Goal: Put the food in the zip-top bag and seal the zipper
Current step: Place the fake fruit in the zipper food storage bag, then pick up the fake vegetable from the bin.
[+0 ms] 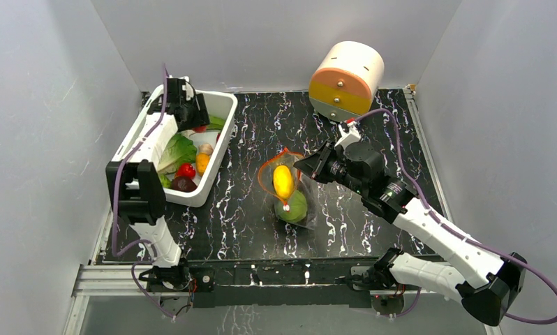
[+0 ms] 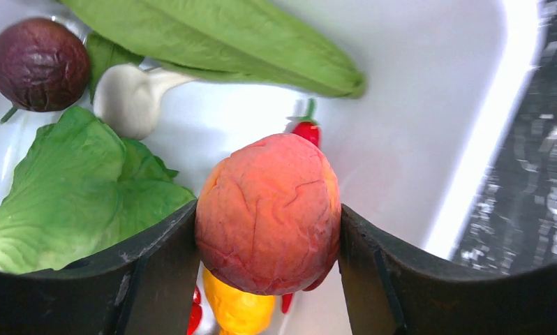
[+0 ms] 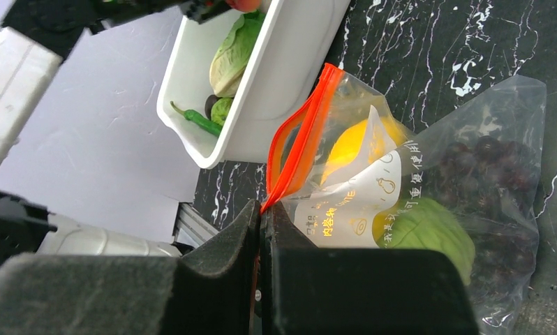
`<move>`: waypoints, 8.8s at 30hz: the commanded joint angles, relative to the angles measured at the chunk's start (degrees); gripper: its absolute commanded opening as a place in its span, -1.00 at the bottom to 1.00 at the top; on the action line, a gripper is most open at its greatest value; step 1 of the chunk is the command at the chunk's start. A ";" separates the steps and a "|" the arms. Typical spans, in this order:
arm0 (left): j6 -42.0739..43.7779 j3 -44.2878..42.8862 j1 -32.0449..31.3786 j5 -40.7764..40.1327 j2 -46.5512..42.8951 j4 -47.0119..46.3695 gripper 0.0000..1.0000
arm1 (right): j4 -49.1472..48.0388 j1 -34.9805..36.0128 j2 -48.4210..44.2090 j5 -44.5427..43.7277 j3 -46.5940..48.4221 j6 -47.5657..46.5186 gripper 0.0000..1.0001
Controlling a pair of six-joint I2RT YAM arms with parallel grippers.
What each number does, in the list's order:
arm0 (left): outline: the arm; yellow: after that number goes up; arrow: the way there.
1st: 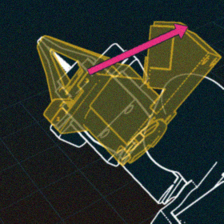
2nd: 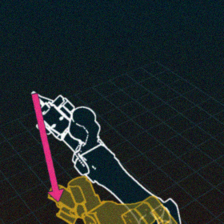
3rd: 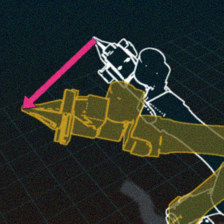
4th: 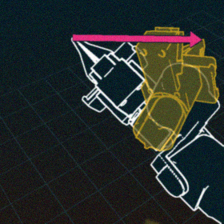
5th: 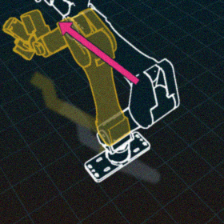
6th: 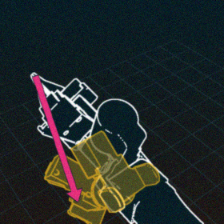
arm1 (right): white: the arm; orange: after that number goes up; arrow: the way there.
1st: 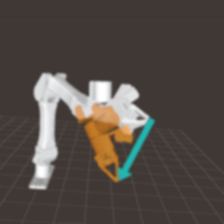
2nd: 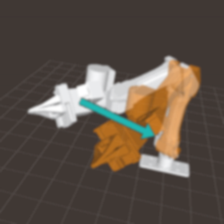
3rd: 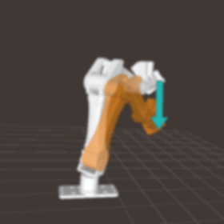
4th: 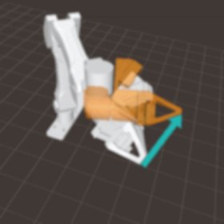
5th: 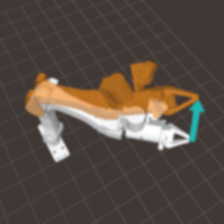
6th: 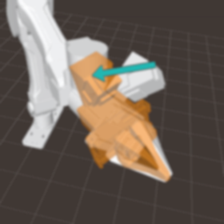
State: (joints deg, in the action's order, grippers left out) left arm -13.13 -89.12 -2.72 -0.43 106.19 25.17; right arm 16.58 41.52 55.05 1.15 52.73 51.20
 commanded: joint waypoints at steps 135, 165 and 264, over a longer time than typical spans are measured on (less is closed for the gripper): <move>-6.11 10.42 -35.95 14.25 -31.82 9.11 0.31 | -16.32 -0.32 -7.49 2.41 -11.34 0.14 -1.00; 1.70 9.96 -35.95 7.71 -28.06 12.57 0.00 | -6.14 -0.32 -3.25 3.44 0.02 -5.73 -1.00; 58.38 -2.27 4.23 -14.17 17.05 -36.95 -0.13 | -9.82 -0.36 3.53 0.85 -1.07 -14.00 -1.00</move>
State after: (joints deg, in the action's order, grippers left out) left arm 45.89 -89.17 0.82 -15.42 121.62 -11.60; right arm 11.31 41.15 58.76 2.76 50.39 37.80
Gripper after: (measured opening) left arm 0.447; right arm 0.009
